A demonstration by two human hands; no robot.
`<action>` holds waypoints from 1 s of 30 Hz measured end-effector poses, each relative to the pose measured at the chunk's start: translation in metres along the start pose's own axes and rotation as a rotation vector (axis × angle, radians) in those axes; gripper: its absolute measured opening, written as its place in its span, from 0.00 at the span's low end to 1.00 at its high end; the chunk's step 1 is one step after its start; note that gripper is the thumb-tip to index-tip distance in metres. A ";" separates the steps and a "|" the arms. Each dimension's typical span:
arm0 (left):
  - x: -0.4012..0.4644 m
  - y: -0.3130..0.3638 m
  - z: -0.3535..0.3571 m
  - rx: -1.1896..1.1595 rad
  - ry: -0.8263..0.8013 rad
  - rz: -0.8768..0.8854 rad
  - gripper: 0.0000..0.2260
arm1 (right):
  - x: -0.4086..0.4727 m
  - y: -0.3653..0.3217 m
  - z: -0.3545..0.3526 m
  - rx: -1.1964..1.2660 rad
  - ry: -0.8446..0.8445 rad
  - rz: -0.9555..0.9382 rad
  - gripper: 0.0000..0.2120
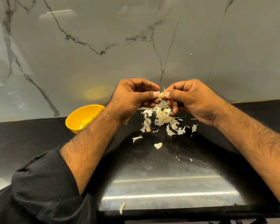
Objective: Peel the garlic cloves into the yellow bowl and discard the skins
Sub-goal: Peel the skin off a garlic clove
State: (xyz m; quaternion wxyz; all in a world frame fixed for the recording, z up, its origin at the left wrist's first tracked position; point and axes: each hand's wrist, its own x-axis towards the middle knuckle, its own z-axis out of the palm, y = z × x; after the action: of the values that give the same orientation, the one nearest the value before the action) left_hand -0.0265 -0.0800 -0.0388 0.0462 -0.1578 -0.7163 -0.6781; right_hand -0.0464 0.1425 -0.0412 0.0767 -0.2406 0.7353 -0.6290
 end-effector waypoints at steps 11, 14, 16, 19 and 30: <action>-0.002 0.002 -0.001 0.055 -0.093 0.033 0.12 | 0.001 0.002 0.000 0.008 0.060 -0.029 0.08; -0.001 0.000 0.001 0.080 -0.063 0.057 0.09 | 0.001 0.001 0.000 -0.010 0.085 -0.045 0.08; 0.000 -0.002 0.002 0.120 -0.041 0.073 0.08 | 0.001 0.000 -0.001 -0.023 0.095 -0.046 0.07; 0.001 -0.004 0.005 0.147 -0.004 0.084 0.06 | 0.001 0.000 0.000 -0.045 0.099 -0.047 0.07; 0.004 -0.003 -0.004 0.065 0.115 0.056 0.07 | 0.003 0.001 -0.004 -0.036 0.112 -0.058 0.08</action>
State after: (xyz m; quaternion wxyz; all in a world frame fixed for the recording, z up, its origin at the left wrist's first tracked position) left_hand -0.0320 -0.0833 -0.0401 0.1114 -0.1369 -0.7293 -0.6610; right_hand -0.0509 0.1444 -0.0404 0.0127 -0.2274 0.7424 -0.6300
